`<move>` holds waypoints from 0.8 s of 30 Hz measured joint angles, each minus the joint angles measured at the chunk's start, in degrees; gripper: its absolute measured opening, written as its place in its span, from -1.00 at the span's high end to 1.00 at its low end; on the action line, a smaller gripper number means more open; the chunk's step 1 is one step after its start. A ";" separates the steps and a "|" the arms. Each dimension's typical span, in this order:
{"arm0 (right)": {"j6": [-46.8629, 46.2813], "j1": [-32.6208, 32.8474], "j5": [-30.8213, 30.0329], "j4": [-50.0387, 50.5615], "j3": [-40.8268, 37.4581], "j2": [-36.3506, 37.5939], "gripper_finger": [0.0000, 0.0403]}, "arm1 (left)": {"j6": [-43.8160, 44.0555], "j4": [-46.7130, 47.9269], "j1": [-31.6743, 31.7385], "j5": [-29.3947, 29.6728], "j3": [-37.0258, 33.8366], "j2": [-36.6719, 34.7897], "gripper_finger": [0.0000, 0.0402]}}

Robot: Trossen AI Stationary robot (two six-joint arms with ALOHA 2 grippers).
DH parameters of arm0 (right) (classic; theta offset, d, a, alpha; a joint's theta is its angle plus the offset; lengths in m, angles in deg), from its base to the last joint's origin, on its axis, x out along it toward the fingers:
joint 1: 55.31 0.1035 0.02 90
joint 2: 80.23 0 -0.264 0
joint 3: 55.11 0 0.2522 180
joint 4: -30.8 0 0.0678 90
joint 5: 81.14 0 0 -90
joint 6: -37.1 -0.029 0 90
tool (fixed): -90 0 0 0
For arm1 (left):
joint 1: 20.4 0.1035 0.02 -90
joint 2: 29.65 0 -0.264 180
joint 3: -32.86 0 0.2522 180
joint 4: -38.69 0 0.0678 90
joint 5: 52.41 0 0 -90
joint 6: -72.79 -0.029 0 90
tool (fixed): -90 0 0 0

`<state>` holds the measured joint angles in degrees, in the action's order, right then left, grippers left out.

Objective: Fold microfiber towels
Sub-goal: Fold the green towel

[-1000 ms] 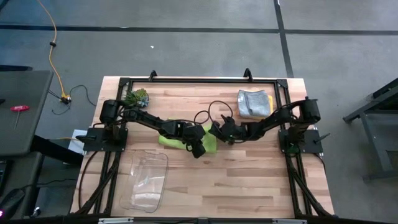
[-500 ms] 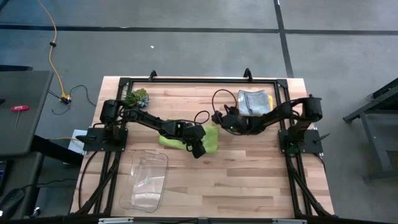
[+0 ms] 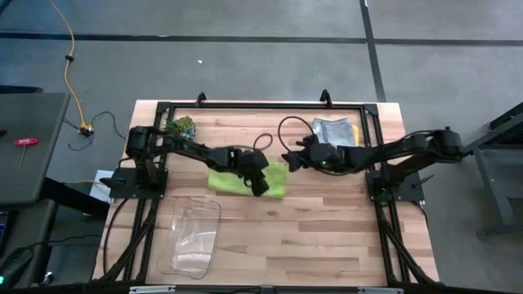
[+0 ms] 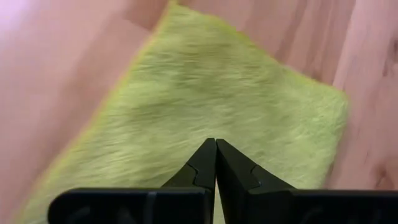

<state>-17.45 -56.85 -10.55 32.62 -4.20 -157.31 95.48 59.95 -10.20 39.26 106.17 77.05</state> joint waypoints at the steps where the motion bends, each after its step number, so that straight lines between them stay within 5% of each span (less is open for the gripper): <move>1: 1.36 0.63 -0.08 0.71 0.00 1.02 0.07 | -1.05 1.41 0.82 0.00 -0.02 -1.02 1.00; 10: 7.07 4.01 10.32 0.74 0.02 1.02 0.07 | -11.55 6.87 7.75 -2.06 -0.03 -14.09 1.00; 17: 13.52 4.35 13.84 7.10 7.11 -7.84 0.19 | -4.08 -13.43 8.83 -9.53 -15.59 -29.62 1.00; 21: 16.42 4.57 12.47 20.41 16.10 -14.88 0.42 | 2.91 -21.05 7.00 -6.78 -24.71 -37.82 1.00; 24: 8.22 4.05 11.63 34.36 21.32 -19.47 0.56 | 3.55 -20.26 4.93 -2.93 -27.23 -42.06 1.00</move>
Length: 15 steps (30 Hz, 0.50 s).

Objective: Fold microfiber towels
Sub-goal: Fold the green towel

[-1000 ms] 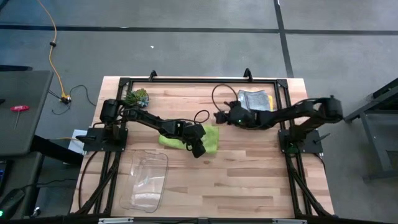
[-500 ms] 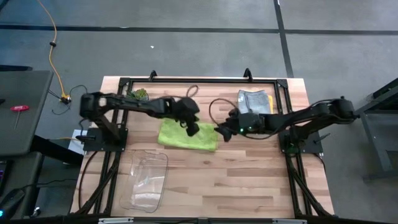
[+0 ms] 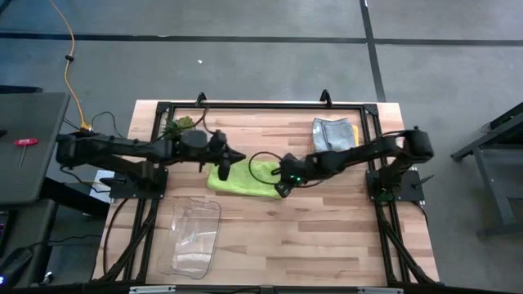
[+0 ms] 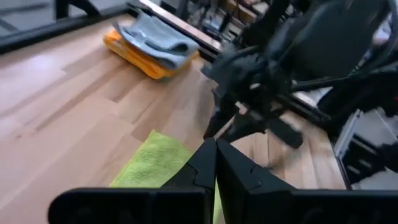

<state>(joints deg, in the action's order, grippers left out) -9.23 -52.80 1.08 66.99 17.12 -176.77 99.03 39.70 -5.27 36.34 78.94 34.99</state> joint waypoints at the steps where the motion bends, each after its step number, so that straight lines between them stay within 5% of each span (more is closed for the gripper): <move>1: -3.03 -0.26 0.75 3.54 1.25 -0.96 0.58 | 0.02 0.28 -0.43 1.18 -0.38 -1.12 1.00; 6: -13.95 0.04 4.11 7.67 2.85 -2.06 0.48 | -0.62 1.14 -1.02 3.25 -0.47 -3.76 1.00; 15: -31.62 -0.97 2.81 2.35 1.19 -2.08 -0.17 | -7.70 3.44 0.66 0.84 -0.47 -4.13 1.00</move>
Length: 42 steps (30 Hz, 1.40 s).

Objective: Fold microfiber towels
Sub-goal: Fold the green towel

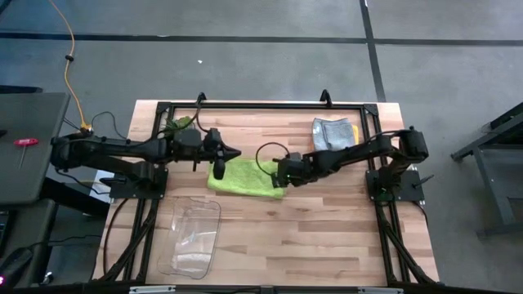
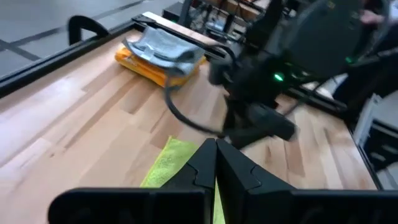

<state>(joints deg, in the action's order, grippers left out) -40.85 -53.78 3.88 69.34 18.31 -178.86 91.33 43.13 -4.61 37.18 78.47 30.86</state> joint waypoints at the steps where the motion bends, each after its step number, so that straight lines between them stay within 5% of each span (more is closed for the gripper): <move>1: -1.84 -0.16 -1.20 0.44 -0.04 0.00 -0.20 | -0.45 0.30 0.37 -1.21 0.00 0.00 1.00; 12: -11.26 -0.89 -1.69 0.75 0.05 -0.79 -0.23 | -2.89 2.66 4.19 -4.91 0.00 0.00 1.00; 25: -10.72 -1.17 2.49 9.91 12.21 -14.70 -0.18 | -3.75 2.67 5.36 -4.98 0.02 0.00 1.00; 38: -11.49 -1.17 0.02 13.14 13.84 -17.92 0.83 | -3.68 4.02 5.34 -4.94 0.07 0.00 1.00; 42: -8.10 -1.00 -1.34 15.27 13.94 -17.91 0.97 | -3.55 3.99 5.34 -4.89 0.07 0.00 1.00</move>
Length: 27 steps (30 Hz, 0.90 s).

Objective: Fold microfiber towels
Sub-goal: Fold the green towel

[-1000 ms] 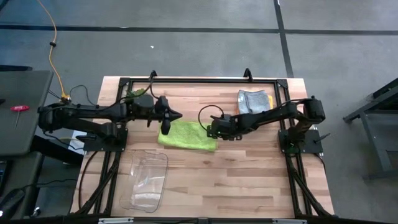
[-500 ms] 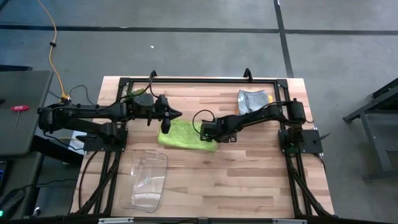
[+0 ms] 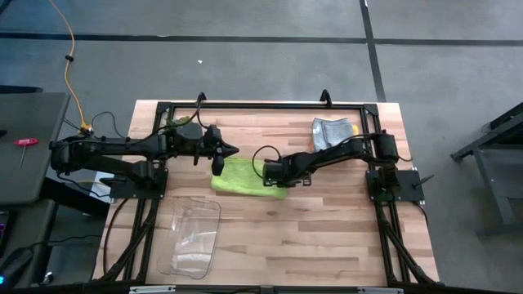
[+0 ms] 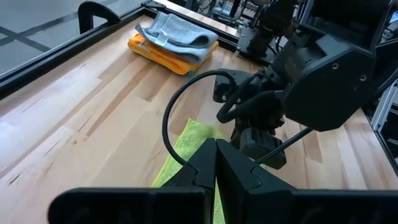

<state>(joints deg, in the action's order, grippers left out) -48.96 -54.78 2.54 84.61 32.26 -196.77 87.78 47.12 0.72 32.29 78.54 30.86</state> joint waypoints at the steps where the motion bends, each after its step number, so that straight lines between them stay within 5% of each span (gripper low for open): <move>1: 1.45 -0.02 0.08 1.07 0.00 0.17 0.97 | 0.12 0.00 0.00 0.00 0.00 0.00 1.00; 10: 3.92 1.39 -2.30 8.47 -8.85 7.13 1.00 | 2.84 0.02 0.00 0.59 0.00 0.00 1.00; 20: -4.26 6.33 1.56 12.65 -28.79 26.79 1.00 | 3.14 -0.04 0.00 1.46 0.00 0.00 1.00; 27: -7.98 8.36 -1.18 12.83 -32.09 38.14 1.00 | 5.29 -0.07 0.00 1.87 0.00 0.00 1.00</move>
<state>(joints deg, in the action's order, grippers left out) -56.94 -46.42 1.36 97.43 0.16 -158.63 93.07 47.06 0.72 34.16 78.54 30.86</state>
